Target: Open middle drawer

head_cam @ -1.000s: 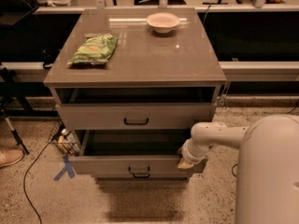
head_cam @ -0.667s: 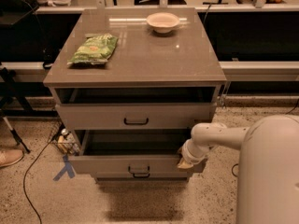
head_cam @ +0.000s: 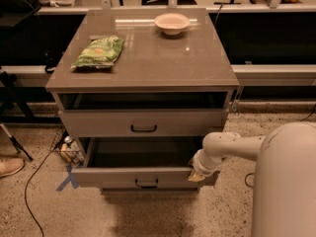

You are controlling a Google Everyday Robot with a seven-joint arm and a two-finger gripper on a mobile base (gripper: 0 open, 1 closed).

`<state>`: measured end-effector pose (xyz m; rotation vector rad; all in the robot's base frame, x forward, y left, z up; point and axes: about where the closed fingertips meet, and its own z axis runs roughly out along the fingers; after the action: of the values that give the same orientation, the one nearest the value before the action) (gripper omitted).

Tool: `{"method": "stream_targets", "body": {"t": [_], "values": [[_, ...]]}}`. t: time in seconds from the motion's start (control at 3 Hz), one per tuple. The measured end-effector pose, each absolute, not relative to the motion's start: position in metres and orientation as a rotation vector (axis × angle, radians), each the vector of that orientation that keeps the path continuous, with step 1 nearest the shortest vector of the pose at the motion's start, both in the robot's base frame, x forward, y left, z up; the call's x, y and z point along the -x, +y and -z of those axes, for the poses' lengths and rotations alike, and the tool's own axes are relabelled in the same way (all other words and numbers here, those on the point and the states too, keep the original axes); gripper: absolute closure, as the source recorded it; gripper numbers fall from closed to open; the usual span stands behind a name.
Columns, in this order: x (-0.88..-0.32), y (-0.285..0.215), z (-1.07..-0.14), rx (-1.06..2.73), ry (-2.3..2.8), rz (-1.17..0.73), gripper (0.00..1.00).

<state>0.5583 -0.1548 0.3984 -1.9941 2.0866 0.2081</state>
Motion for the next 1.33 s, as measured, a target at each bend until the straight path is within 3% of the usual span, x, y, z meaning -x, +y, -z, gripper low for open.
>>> {"method": "stream_targets", "body": {"t": [0.33,1.0,1.33], "values": [[-0.5582,-0.1544,-0.3983,1.994,2.087,-0.208,0.51],[-0.5581,-0.1543,-0.3982,1.994,2.087,-0.209,0.05],[-0.5550,-0.1527,-0.3983,2.009,2.084,-0.210,0.00]]}}
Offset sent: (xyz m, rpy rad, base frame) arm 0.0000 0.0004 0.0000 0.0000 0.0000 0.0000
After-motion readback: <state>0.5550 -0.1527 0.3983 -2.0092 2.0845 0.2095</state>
